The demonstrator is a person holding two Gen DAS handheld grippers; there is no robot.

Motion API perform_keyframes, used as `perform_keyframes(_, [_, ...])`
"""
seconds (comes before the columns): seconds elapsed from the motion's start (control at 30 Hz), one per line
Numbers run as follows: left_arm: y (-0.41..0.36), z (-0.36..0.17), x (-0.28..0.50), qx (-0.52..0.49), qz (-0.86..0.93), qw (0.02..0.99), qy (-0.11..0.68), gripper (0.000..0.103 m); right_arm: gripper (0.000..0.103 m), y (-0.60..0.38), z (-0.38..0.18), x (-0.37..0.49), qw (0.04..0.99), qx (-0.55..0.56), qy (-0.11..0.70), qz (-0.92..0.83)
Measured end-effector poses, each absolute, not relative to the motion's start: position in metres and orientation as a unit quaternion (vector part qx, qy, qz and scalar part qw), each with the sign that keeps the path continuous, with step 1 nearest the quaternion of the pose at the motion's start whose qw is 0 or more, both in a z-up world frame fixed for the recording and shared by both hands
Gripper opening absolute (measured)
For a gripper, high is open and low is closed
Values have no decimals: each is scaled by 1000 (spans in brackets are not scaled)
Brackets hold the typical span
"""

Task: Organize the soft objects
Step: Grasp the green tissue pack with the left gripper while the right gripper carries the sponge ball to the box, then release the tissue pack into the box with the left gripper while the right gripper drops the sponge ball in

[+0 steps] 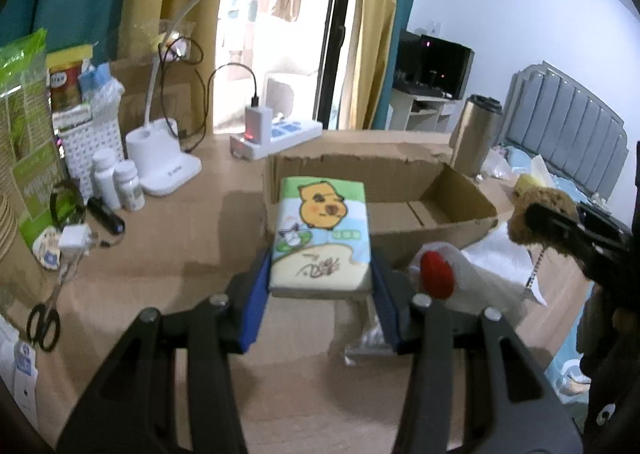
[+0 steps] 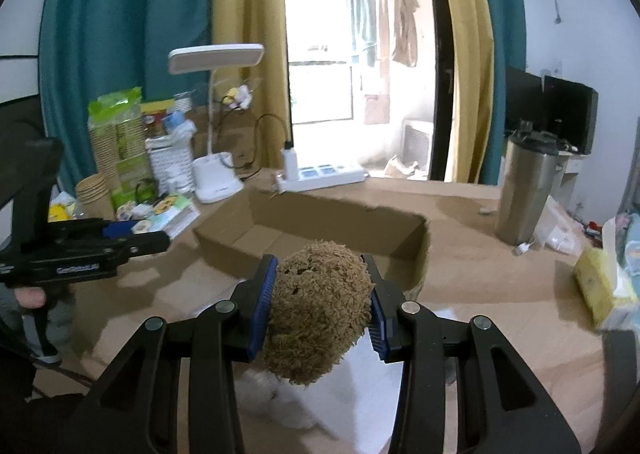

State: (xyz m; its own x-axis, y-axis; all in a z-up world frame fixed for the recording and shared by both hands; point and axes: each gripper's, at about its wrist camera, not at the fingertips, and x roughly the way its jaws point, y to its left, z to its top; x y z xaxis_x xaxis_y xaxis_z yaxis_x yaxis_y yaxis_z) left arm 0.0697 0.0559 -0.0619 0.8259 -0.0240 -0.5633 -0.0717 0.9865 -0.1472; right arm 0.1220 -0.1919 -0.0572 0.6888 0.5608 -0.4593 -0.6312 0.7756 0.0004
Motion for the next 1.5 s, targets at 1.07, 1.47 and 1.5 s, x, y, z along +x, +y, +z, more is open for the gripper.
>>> perform_keyframes(1.07, [73,-88,168,-35,45,952,299,49,43,-191,-73,236,918,-84,262,286])
perform_keyframes(1.47, [59,-80,170,-16,27,957,288,49,43,-176,-88,249,907,-95,289,291])
perform_keyframes(1.5, [60,-81,172,-21,23,956,293,49,45,-177,-88,249,907,-96,290,291])
